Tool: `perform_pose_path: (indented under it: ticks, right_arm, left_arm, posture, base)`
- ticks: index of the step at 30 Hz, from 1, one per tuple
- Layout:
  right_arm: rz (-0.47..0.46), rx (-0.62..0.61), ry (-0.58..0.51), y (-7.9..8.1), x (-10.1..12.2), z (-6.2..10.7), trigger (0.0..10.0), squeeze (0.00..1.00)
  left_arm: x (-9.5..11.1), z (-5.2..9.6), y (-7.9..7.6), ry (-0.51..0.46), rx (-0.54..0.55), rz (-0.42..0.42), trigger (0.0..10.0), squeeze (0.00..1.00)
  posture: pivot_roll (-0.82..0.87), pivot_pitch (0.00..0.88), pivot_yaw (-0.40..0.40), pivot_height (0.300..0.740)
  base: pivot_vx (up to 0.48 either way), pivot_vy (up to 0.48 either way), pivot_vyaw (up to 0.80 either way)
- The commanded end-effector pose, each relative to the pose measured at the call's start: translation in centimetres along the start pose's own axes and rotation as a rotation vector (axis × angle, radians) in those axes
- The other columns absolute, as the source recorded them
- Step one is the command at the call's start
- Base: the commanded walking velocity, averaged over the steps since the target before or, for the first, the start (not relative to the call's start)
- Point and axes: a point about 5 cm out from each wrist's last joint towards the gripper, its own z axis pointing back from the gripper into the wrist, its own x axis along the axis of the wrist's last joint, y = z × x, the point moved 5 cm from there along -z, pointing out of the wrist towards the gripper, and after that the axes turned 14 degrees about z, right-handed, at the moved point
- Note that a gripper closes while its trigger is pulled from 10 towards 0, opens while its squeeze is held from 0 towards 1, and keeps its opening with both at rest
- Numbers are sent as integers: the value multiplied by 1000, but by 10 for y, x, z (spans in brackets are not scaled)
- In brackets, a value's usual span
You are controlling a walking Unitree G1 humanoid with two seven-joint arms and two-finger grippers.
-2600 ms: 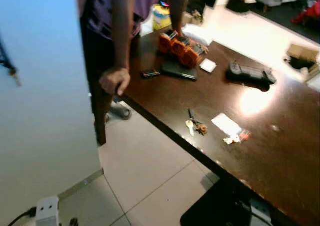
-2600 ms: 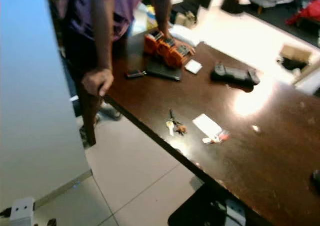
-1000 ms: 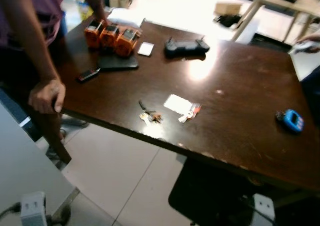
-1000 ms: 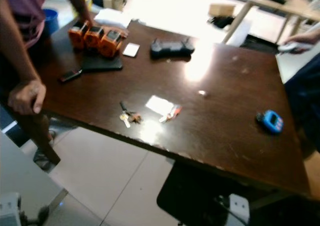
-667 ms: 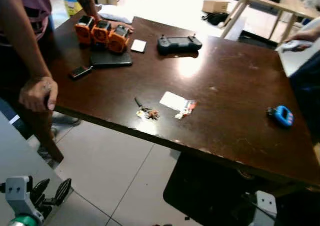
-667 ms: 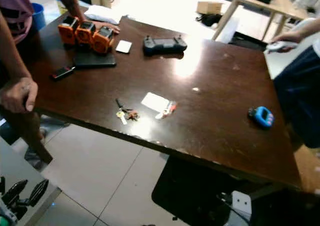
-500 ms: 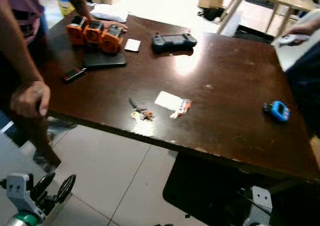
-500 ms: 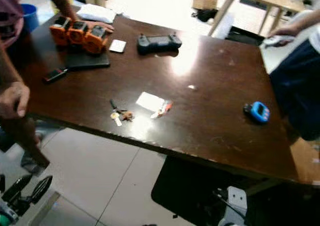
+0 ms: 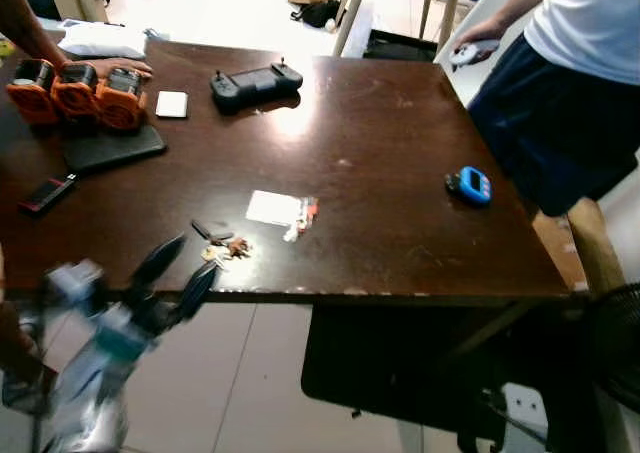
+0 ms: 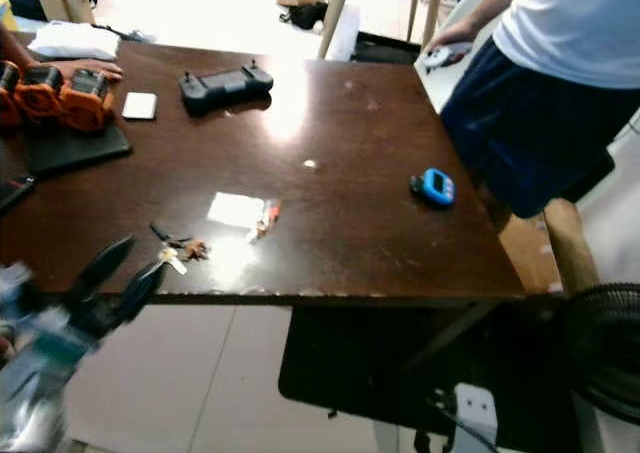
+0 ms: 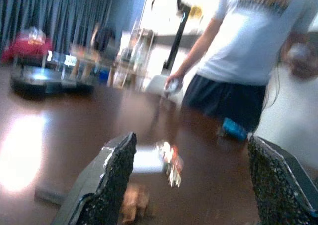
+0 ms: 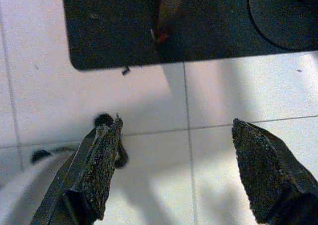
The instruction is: Hang keys on a hook
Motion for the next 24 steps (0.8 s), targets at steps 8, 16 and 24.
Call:
perform_pose_path:
  ticks: [8,16,24]
  right_arm:
    - [48,49,47,17,-13,0,10000,0]
    - [36,56,33,23,-6,-3,10000,0]
    - [-68,53,17,41,-7,-4,10000,0]
  left_arm:
    - [-24,-37,-28,82,-46,-44,10000,0]
    - [-31,-51,-37,144,-84,-81,10000,0]
    - [-32,-66,-38,222,-129,-150,10000,0]
  posture:
    - [135,24,-73,740]
    - [145,12,-47,740]
    - [136,3,90,740]
  base:
    - [0,0,0]
    - [0,0,0]
    - [0,0,0]
